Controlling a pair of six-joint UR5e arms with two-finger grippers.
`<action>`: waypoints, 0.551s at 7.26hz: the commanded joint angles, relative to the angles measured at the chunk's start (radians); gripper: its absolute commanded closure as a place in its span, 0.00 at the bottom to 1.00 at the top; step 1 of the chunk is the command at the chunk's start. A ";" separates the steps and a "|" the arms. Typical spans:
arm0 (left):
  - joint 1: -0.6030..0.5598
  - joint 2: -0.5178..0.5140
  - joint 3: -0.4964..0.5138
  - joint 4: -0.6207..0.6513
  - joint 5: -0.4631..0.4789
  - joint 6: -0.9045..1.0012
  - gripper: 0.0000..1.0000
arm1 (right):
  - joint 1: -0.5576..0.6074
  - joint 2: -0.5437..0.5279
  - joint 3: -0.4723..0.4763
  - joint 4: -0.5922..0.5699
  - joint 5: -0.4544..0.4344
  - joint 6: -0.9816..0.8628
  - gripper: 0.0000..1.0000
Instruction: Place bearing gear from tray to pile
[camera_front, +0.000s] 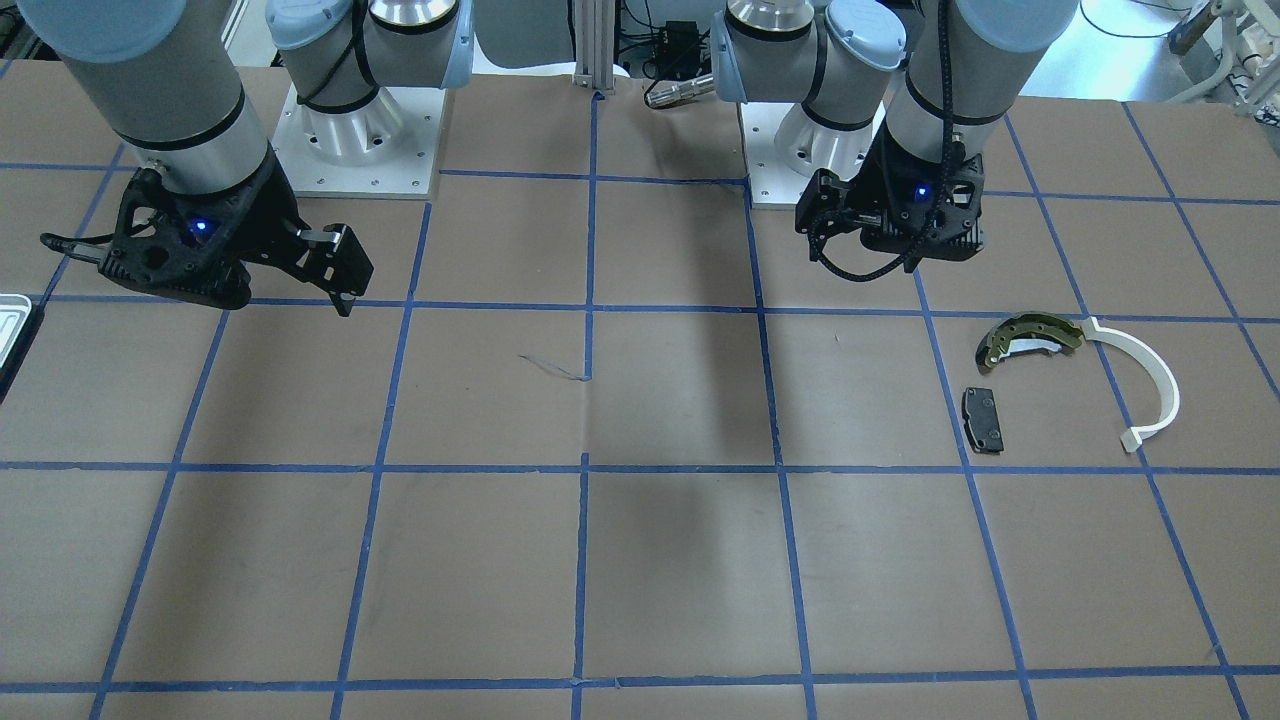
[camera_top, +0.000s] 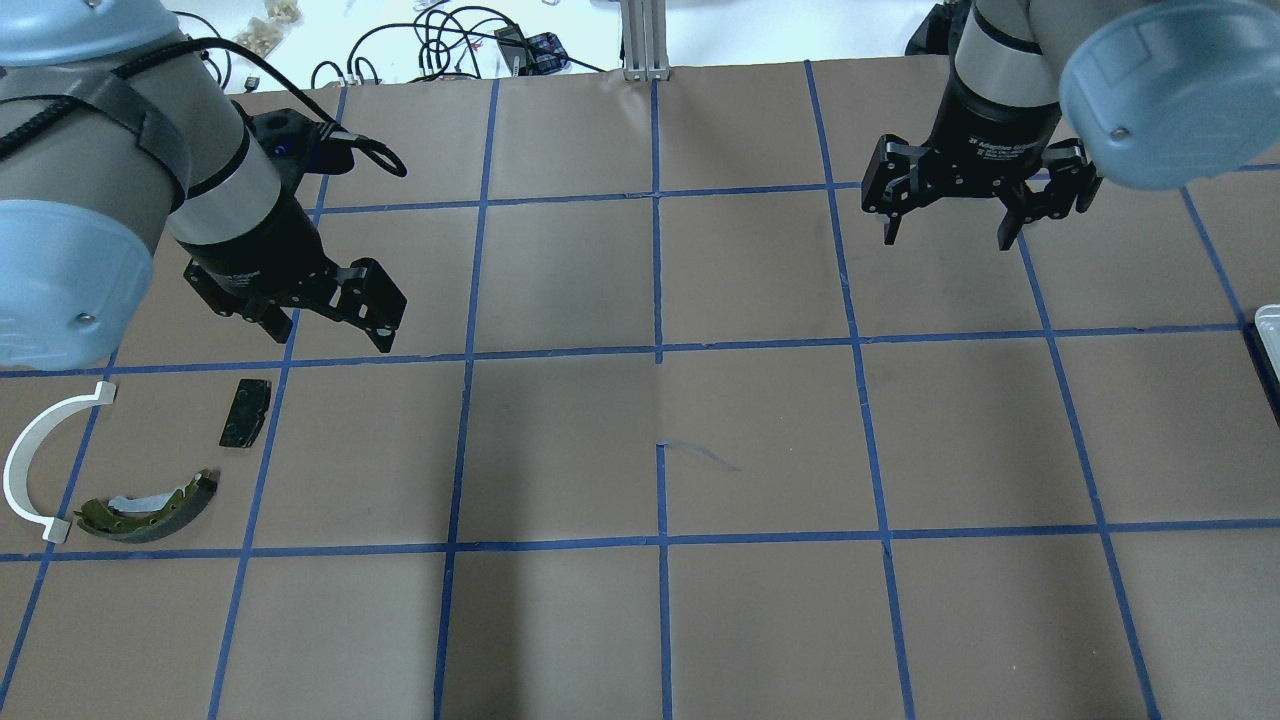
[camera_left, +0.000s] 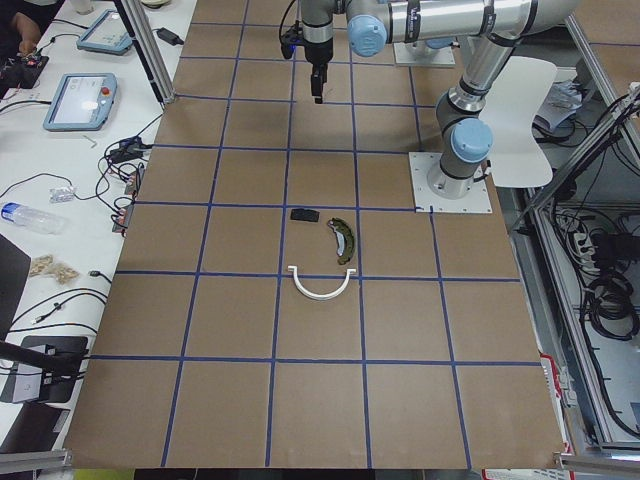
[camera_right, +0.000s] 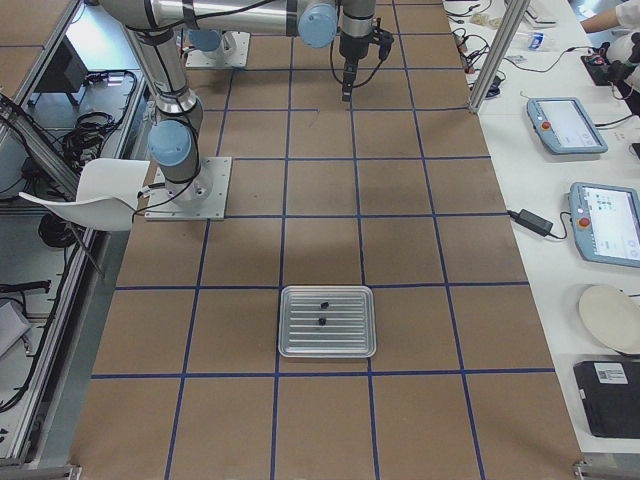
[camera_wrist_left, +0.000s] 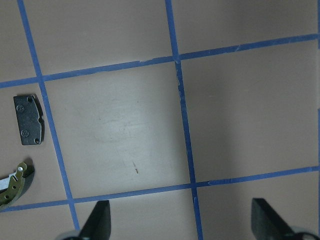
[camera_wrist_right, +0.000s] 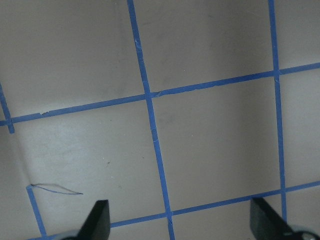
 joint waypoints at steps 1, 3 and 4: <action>0.000 0.001 -0.001 -0.001 0.000 0.000 0.00 | -0.003 -0.005 -0.001 0.026 0.001 -0.024 0.00; 0.000 0.001 -0.002 -0.001 0.021 0.002 0.00 | -0.014 0.001 0.014 0.015 0.000 -0.077 0.00; 0.000 0.001 -0.002 -0.001 0.034 0.002 0.00 | -0.050 -0.002 0.011 0.003 -0.009 -0.100 0.00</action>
